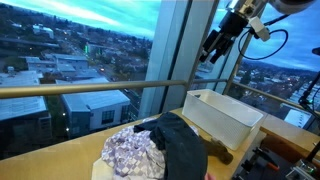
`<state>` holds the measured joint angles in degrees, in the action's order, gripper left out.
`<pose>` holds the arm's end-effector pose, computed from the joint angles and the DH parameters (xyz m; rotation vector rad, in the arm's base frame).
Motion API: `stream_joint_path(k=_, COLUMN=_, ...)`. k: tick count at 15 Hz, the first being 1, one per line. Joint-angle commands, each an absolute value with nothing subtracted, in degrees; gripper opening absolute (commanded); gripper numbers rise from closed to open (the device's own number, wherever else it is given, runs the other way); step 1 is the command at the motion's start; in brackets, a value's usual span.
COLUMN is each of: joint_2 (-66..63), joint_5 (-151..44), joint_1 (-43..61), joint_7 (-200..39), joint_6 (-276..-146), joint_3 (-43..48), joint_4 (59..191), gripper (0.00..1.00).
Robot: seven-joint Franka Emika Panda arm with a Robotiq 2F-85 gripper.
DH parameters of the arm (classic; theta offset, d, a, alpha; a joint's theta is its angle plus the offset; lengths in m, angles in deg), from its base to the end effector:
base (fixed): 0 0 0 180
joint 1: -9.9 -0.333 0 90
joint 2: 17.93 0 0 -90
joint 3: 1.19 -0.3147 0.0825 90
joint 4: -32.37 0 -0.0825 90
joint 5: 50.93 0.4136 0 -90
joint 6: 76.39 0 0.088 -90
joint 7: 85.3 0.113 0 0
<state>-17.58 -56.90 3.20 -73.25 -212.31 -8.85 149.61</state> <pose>0.5897 0.1492 0.4493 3.0871 0.1597 0.5150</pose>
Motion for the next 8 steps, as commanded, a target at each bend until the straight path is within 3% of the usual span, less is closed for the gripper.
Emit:
stream_joint_path(k=1, joint_2=-16.5, joint_5=-54.2, joint_1=7.9, joint_7=-80.8, joint_6=-212.0, joint_3=-3.7, joint_4=149.5, gripper=1.0)
stream_joint_path(k=8, joint_2=-4.7, joint_5=-50.4, joint_1=16.1, joint_7=-93.2, joint_6=-212.4, joint_3=3.1, joint_4=141.5, gripper=1.0)
